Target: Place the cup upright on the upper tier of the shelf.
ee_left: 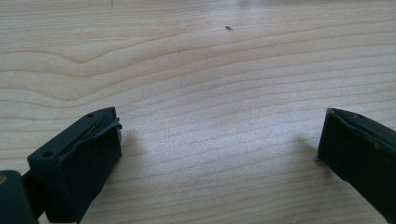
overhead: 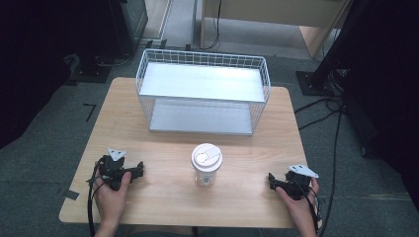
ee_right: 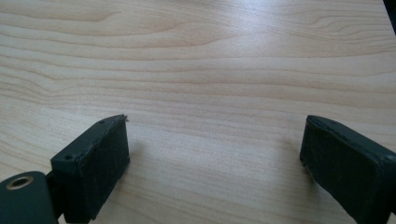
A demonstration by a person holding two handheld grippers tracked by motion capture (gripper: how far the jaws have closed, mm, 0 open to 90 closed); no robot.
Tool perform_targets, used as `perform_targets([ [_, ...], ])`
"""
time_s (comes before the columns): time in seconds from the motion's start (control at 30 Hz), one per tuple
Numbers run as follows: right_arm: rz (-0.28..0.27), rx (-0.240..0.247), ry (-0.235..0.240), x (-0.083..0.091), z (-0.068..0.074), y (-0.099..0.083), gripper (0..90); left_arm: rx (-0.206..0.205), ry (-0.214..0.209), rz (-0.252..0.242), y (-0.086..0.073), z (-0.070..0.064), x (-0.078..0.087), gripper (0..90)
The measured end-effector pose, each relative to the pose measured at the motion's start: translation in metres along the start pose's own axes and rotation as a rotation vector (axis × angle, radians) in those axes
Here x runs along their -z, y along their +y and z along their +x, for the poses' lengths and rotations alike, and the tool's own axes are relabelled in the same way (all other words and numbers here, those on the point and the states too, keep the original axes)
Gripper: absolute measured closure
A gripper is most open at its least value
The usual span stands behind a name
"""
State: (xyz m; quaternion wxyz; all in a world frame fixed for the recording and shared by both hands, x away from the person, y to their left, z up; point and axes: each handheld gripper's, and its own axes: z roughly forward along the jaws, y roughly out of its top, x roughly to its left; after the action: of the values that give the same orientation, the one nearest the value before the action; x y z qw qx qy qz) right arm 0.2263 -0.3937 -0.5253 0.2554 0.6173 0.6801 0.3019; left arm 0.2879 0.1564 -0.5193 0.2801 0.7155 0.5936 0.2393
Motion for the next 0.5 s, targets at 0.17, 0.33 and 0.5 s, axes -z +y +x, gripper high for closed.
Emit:
perform_targets([
  [0.17,-0.005,0.010,-0.013,0.006,0.009,-0.001,8.5,0.000,0.000,0.000,0.000,0.000,0.000,0.0],
  [0.33,-0.036,-0.016,0.043,0.014,0.019,0.006,8.5,0.000,0.000,-0.001,0.000,0.000,0.000,0.0],
  [0.5,-0.071,0.004,0.085,0.023,0.036,0.015,8.5,0.000,0.000,-0.001,0.000,0.000,0.000,0.0],
])
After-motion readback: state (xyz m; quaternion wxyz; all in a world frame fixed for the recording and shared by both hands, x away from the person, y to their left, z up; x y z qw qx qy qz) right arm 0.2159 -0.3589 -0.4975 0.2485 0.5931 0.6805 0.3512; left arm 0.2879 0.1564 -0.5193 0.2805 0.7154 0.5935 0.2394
